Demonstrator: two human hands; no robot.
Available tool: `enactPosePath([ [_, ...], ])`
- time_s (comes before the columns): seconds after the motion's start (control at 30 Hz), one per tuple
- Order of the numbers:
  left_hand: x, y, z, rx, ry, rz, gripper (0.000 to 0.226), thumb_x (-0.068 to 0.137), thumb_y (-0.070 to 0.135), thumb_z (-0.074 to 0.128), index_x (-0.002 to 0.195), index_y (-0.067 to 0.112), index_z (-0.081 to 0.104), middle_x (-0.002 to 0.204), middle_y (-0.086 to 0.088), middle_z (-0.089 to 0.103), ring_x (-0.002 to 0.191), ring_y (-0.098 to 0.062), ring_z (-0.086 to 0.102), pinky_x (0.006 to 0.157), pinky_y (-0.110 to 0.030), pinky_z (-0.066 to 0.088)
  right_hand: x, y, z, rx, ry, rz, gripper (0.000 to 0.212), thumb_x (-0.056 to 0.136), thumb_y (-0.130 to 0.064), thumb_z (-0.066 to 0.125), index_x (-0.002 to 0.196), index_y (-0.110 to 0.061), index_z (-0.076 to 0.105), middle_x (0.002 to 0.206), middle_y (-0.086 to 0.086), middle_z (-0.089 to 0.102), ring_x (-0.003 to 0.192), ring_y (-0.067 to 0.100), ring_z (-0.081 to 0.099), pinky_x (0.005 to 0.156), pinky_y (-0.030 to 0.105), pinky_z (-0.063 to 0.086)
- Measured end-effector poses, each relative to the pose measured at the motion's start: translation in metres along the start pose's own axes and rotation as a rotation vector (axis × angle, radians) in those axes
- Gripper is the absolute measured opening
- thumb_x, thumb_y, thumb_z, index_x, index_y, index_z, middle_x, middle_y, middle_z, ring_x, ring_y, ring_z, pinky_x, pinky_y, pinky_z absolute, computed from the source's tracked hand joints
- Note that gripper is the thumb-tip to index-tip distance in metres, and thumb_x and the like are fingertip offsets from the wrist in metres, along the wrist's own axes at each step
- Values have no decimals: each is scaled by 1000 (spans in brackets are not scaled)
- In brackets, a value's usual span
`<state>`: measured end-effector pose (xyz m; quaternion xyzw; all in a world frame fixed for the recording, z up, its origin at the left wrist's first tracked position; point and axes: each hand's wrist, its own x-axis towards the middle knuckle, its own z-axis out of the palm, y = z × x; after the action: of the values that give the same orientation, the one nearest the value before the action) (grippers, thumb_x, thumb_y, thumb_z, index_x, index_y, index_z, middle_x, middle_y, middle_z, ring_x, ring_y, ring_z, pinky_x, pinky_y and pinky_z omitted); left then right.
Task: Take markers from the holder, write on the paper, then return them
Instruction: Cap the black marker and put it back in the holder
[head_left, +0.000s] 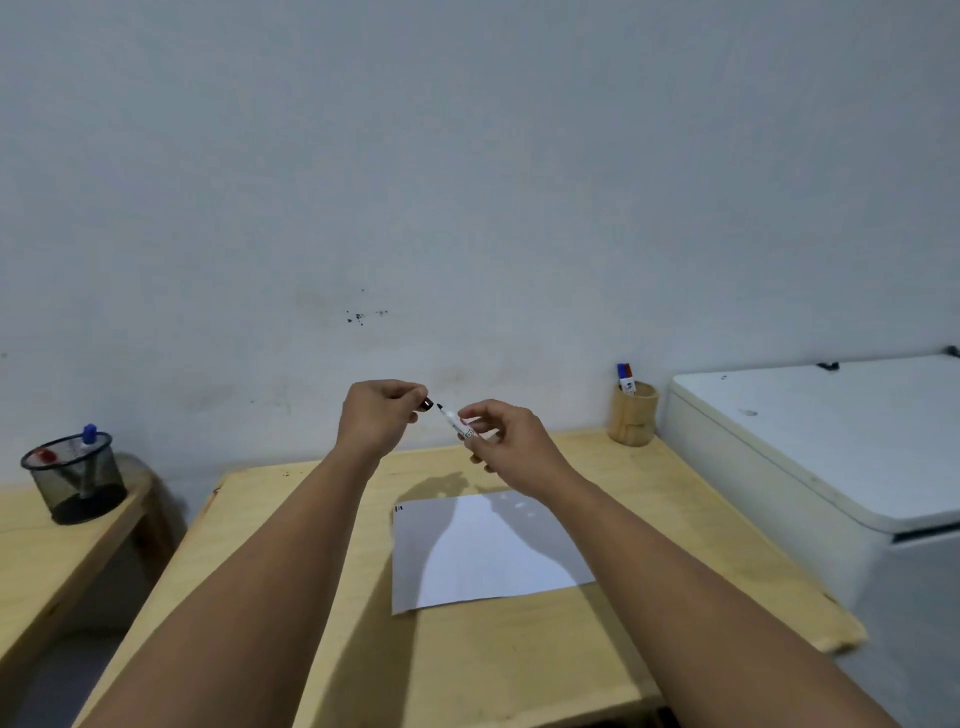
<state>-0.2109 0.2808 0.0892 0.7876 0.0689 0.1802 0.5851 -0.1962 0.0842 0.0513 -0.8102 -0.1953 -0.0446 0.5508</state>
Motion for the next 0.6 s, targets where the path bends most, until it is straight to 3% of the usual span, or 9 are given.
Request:
enactPosePath([
  [0.23,-11,15,20,66,-67,39,14,94,23,73,83,23,81,87,2,81,83,-21,74,71,-31,50,-9,3,-19,-6,16,15,28,96,-11,73,113,-33,77,105,0,79,71,14,73,68,30,56],
  [0.33,-14,21,32,111,-85,62,19,92,23,74,75,27,79,76,11,79,83,-21,74,77,-32,52,-10,4,-27,18,49,20,26,96,-11,73,115,-27,78,109,5,79,71,14,74,64,20,54],
  [0.4,-15,24,41,127,-83,70,20,91,24,76,71,28,79,65,13,75,80,-19,72,73,-31,51,-11,6,-31,45,70,32,25,96,-10,74,115,-24,79,111,4,79,72,14,74,66,24,58],
  [0.5,-19,26,58,143,-85,71,21,88,23,77,67,28,80,62,9,74,73,-21,69,78,-41,59,-13,15,-39,117,105,75,21,94,-8,76,110,-22,79,105,3,77,71,16,76,65,26,61],
  [0.6,-25,17,80,192,-117,43,22,89,24,75,68,25,80,71,0,77,81,-30,73,83,-51,62,-21,34,-45,153,128,140,20,93,-5,79,110,-15,79,101,6,77,68,15,75,62,24,59],
])
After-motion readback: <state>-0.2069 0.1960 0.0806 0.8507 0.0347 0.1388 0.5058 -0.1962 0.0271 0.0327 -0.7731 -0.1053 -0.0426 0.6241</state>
